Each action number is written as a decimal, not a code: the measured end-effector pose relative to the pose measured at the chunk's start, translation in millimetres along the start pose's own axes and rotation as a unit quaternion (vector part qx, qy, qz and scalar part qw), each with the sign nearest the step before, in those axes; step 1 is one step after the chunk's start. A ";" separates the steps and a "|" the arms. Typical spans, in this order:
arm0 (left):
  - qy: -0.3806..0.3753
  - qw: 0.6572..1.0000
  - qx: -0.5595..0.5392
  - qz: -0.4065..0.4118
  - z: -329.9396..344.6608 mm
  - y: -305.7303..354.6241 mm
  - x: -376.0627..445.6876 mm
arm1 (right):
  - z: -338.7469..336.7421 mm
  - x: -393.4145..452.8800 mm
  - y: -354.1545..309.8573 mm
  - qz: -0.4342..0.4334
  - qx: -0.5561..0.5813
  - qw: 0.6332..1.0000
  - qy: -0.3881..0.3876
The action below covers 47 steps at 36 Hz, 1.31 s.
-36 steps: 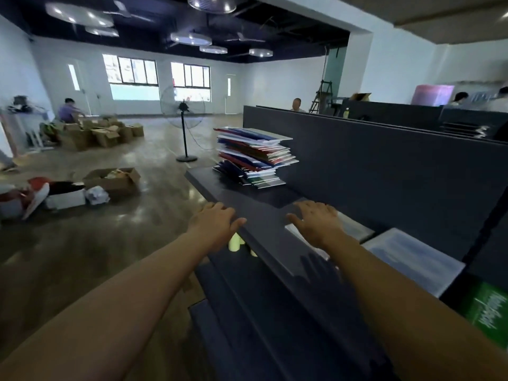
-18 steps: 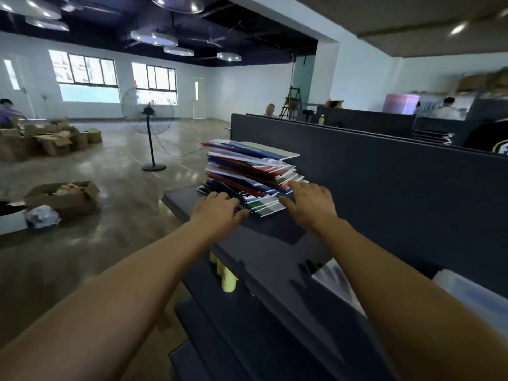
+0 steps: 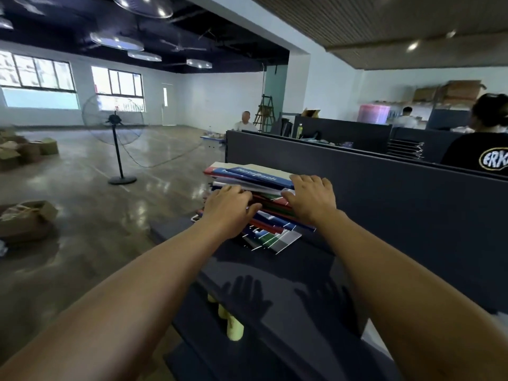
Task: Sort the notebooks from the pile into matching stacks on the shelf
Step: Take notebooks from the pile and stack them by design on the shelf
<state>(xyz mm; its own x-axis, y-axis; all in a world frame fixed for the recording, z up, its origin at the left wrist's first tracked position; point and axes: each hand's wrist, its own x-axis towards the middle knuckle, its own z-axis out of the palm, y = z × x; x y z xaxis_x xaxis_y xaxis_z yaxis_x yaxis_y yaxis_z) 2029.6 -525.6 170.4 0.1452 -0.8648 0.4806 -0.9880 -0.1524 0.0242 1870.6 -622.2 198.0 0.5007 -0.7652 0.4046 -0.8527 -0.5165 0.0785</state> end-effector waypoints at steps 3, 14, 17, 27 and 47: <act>0.003 1.000 -0.003 0.001 1.6 -2.5 7.1 | 0.6 12.8 -2.5 -0.008 -0.002 1.000 -0.007; 0.004 1.000 -0.025 -0.016 11.7 -3.1 16.8 | 6.1 42.0 -4.7 -0.059 -0.011 0.997 -0.054; 0.008 1.000 -0.025 -0.017 11.5 -5.2 17.1 | 6.6 47.0 -5.6 -0.078 -0.022 0.996 -0.043; 0.020 0.999 -0.020 -0.019 13.2 -9.4 21.5 | -0.4 45.1 -10.8 -0.182 -0.157 0.971 0.011; 0.030 0.999 -0.015 -0.015 22.9 -14.0 19.0 | 0.7 38.3 -28.1 -0.077 -0.088 0.993 0.034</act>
<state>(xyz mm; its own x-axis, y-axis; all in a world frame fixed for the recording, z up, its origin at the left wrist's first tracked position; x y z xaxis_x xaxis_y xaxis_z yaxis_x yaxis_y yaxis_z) 2047.4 -550.9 159.2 0.1717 -0.8299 0.5308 -0.9846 -0.1619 0.0653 1913.8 -637.2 210.7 0.6211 -0.6517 0.4354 -0.7826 -0.5455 0.2999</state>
